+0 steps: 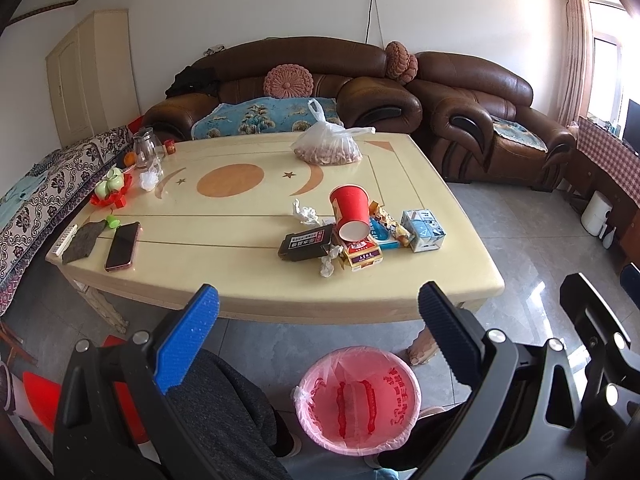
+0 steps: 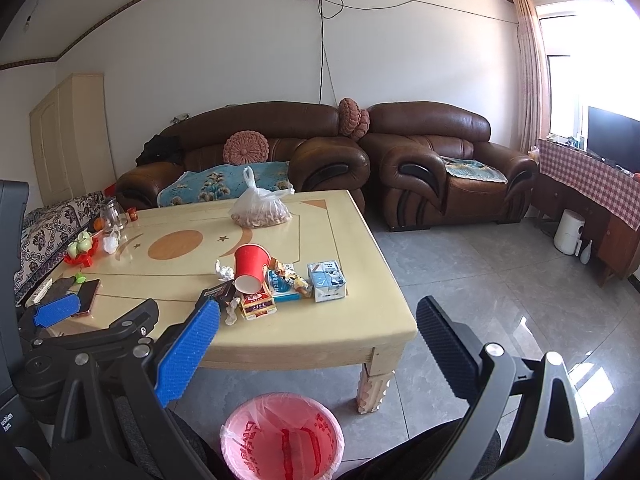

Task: Collect trash
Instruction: 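Reach the left tool to the red cup while the right tool reaches the milk carton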

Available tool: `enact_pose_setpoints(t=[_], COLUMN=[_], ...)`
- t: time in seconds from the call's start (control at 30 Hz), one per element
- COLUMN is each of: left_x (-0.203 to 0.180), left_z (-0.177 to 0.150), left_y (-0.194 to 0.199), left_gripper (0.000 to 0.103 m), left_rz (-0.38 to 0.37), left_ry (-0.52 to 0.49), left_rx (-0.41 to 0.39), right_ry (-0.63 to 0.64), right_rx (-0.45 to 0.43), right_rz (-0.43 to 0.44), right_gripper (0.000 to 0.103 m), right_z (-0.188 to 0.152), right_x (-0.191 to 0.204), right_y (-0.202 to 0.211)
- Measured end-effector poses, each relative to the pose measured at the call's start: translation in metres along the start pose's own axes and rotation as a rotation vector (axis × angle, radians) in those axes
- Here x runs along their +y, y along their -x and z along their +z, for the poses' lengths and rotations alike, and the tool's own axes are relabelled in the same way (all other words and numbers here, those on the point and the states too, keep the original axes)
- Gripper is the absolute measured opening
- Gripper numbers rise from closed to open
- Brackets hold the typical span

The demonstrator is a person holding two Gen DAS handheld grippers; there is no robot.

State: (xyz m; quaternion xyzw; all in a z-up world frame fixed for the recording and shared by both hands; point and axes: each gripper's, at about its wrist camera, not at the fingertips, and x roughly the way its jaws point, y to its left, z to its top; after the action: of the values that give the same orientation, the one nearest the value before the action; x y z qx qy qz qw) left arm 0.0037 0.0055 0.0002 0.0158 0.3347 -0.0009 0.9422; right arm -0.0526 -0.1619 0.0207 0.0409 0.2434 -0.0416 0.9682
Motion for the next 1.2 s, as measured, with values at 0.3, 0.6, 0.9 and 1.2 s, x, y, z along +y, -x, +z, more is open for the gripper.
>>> enact_pose_setpoints(t=[0.3, 0.6, 0.9, 1.2], left_x=[0.019, 0.033, 0.019, -0.006], left_z=[0.006, 0.016, 0.049, 0.082], left_y=[-0.034, -0.065, -0.103, -0.144], left_gripper=[0.098, 0.098, 0.098, 0.098], left_rz=[-0.018, -0.048, -0.130, -0.118], left_ry=[0.012, -0.016, -0.051, -0.073], left_rx=[0.057, 0.118, 0.197, 0.222], right_ry=[-0.013, -0.014, 0.006, 0.025], right_rx=[0.059, 0.117, 0.174, 0.217], right_rz=[0.007, 0.025, 0.030, 0.029], right_gripper=[0.096, 0.096, 0.096, 0.096], right_z=[0.002, 0.007, 0.022, 0.035], right_x=[-0.013, -0.028, -0.041, -0.054], right_y=[-0.038, -0.085, -0.143, -0.197])
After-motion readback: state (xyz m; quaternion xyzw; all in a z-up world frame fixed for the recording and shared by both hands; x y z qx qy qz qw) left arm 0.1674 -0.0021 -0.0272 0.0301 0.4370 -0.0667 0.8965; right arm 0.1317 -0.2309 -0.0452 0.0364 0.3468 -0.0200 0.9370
